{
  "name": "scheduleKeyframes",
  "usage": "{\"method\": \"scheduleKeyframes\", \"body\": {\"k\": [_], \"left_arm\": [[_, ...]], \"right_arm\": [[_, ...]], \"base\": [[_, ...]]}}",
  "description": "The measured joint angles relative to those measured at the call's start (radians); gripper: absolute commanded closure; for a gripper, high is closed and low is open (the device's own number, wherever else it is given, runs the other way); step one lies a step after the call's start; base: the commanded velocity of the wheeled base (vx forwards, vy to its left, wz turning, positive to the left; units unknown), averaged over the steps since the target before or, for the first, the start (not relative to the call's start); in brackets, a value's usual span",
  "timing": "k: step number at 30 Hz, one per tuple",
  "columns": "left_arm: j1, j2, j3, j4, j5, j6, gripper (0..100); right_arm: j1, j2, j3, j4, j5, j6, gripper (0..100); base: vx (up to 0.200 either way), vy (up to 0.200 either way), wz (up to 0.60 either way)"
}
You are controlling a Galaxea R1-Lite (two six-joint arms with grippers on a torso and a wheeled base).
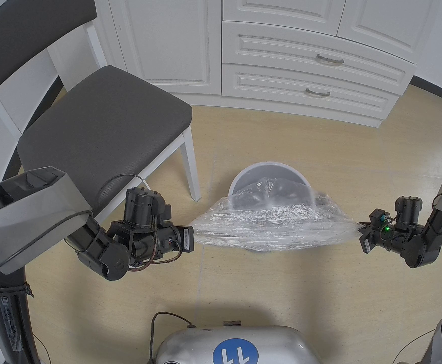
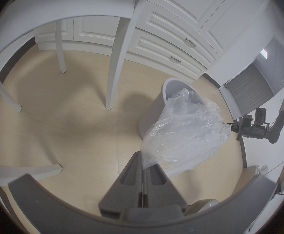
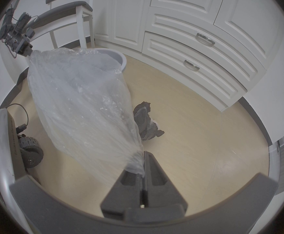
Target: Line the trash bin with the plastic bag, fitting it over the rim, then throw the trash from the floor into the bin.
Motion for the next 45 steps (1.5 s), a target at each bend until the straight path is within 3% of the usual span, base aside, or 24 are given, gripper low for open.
{"method": "scheduleKeyframes", "body": {"k": [5,11,18,22,28,32,39,45], "left_arm": [[-0.002,0.024,-0.022,0.000,0.049,0.002,100],[-0.008,0.090,-0.117,-0.007,0.225,0.000,100],[-0.007,0.152,-0.218,-0.100,0.311,-0.024,100],[-0.006,0.175,-0.241,-0.137,0.325,-0.033,100],[-0.004,0.139,-0.206,-0.101,0.306,-0.033,100],[-0.003,0.072,-0.159,-0.006,0.239,-0.032,100],[0.006,-0.078,-0.077,0.230,0.070,0.010,100],[0.014,-0.129,-0.022,0.264,0.037,0.102,100]], "right_arm": [[0.015,0.016,-0.004,-0.003,-0.010,0.001,100],[0.038,0.044,-0.036,-0.035,-0.070,0.027,100],[0.092,0.094,-0.125,-0.151,-0.203,0.229,100],[0.112,0.111,-0.158,-0.166,-0.240,0.255,100],[0.104,0.050,-0.118,-0.138,-0.236,0.249,100],[0.082,-0.020,-0.077,-0.060,-0.209,0.220,100],[0.005,-0.124,-0.012,0.052,-0.076,0.053,100],[-0.033,-0.146,0.023,0.072,-0.046,-0.029,100]], "base": [[0.000,0.000,0.00],[0.000,0.000,0.00],[0.000,0.000,0.00],[0.000,0.000,0.00],[0.000,0.000,0.00],[0.000,0.000,0.00],[0.000,0.000,0.00],[0.000,0.000,0.00]]}}
